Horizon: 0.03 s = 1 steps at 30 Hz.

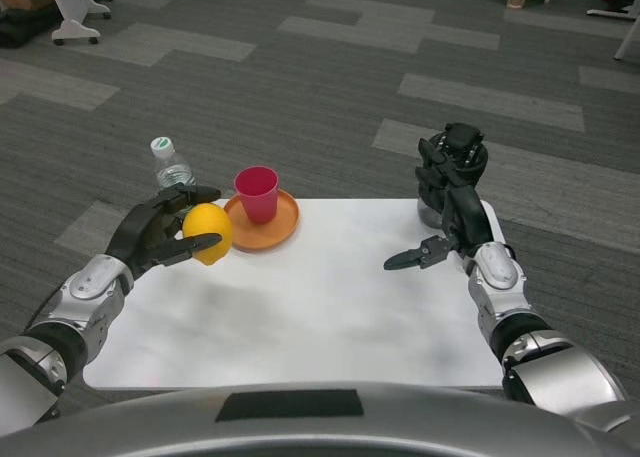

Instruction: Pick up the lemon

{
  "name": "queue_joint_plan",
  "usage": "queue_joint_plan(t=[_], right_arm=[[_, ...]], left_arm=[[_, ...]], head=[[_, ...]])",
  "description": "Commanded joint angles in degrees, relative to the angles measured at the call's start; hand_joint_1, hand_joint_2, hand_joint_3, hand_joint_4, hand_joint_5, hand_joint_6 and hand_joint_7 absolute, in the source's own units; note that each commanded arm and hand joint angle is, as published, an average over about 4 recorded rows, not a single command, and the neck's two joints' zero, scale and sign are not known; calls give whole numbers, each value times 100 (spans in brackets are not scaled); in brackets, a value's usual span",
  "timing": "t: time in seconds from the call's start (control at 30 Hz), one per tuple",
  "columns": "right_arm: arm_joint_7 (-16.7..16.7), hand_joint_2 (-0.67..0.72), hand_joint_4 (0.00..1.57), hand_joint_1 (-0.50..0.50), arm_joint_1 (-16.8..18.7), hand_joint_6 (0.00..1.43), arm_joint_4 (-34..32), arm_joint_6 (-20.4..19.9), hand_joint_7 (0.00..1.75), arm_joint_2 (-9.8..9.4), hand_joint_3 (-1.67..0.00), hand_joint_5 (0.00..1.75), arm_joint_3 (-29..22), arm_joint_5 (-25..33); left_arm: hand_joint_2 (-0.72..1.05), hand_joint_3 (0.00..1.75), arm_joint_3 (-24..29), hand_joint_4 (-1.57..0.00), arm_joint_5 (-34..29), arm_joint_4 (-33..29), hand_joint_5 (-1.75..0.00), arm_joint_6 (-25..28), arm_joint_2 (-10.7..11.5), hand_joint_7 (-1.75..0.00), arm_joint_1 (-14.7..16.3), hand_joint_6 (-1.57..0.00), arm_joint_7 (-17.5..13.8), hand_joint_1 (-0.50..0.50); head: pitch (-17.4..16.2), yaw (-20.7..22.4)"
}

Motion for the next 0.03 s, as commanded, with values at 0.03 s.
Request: queue_joint_plan(t=[0.03], right_arm=[[-11,9,0,-8,-122,0,30,46,0,-78,-24,39,-8,30]], left_arm=[[102,9,-92,-131,-132,-25,-175,-19,5,-91,-150,-65,37,50]], head=[[34,-27]])
